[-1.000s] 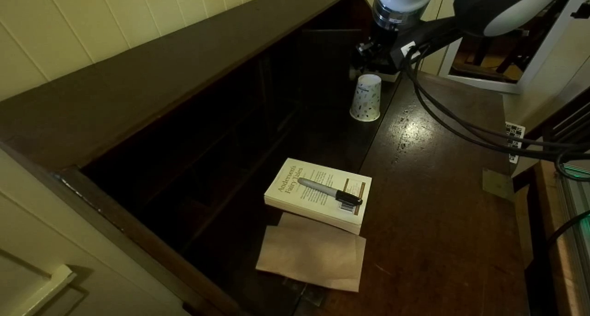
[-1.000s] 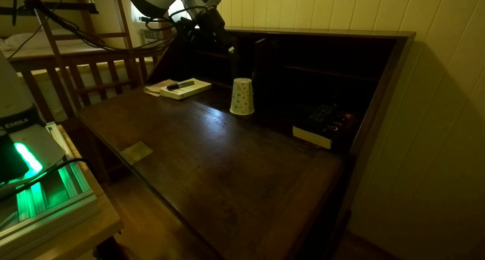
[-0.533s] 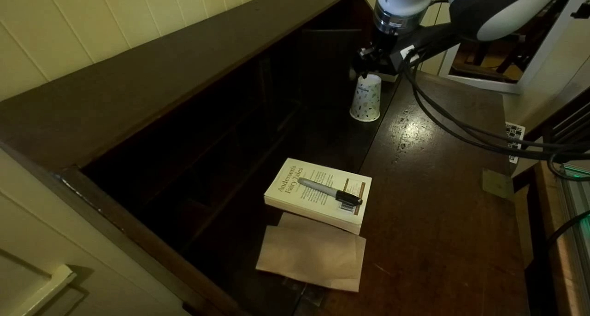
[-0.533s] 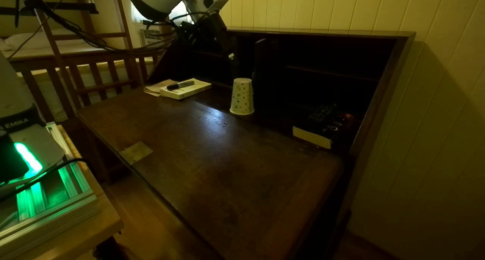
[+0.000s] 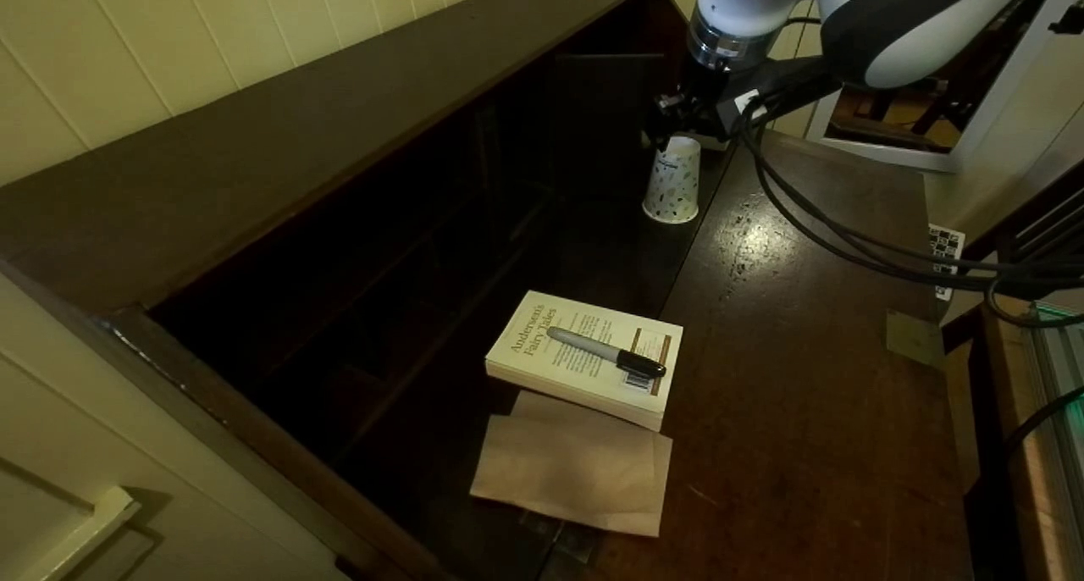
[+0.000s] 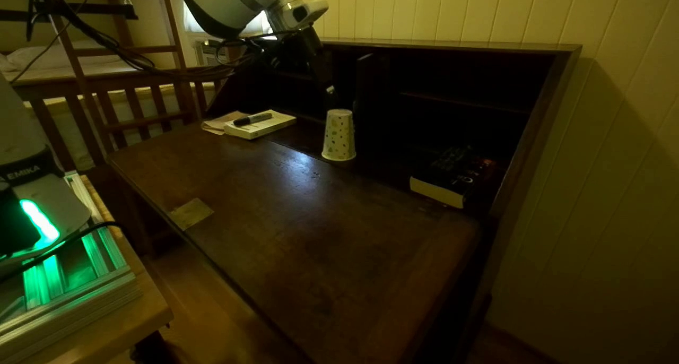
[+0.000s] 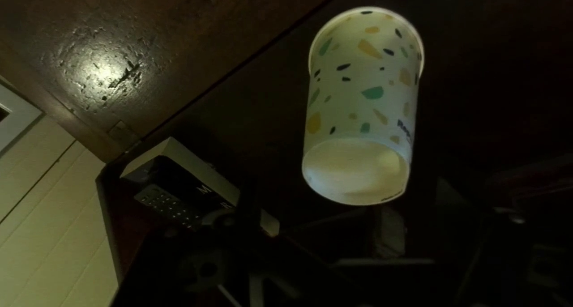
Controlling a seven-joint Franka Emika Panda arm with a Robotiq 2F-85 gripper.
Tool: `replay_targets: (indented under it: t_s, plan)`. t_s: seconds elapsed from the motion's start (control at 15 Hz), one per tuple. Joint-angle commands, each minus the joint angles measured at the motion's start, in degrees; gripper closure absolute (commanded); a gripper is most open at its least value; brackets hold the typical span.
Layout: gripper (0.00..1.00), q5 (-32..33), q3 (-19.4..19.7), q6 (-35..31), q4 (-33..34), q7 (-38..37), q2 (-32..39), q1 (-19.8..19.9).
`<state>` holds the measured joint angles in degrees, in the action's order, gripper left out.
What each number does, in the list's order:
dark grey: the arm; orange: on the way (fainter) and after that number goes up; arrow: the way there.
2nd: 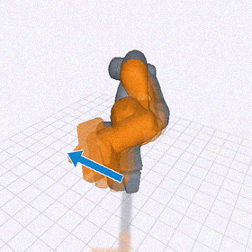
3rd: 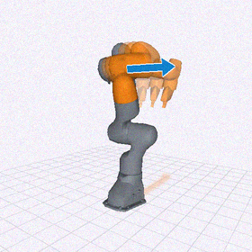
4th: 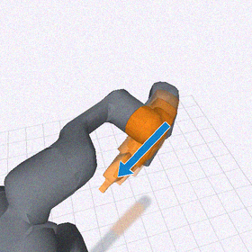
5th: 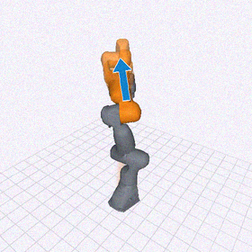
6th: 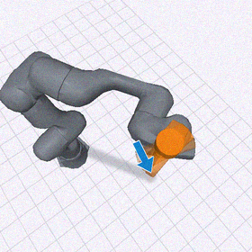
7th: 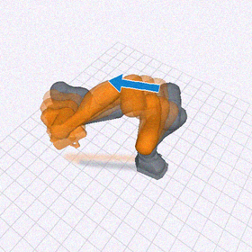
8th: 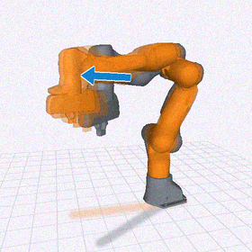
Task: Open the cabinet door, then out the cup inside and close the cabinet door
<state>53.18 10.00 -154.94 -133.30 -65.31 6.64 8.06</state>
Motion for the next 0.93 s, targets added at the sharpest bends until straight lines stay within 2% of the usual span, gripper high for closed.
replay_targets:
  t_s: [0.0, 0.87]
  plan:
    - [0.0, -1.8, 0.1, -4.0, 0.4, 2.7, 1.9, 1.1]
    - [0.0, -0.7, 0.3, -7.0, 1.4, 1.9, 4.9, 2.7]
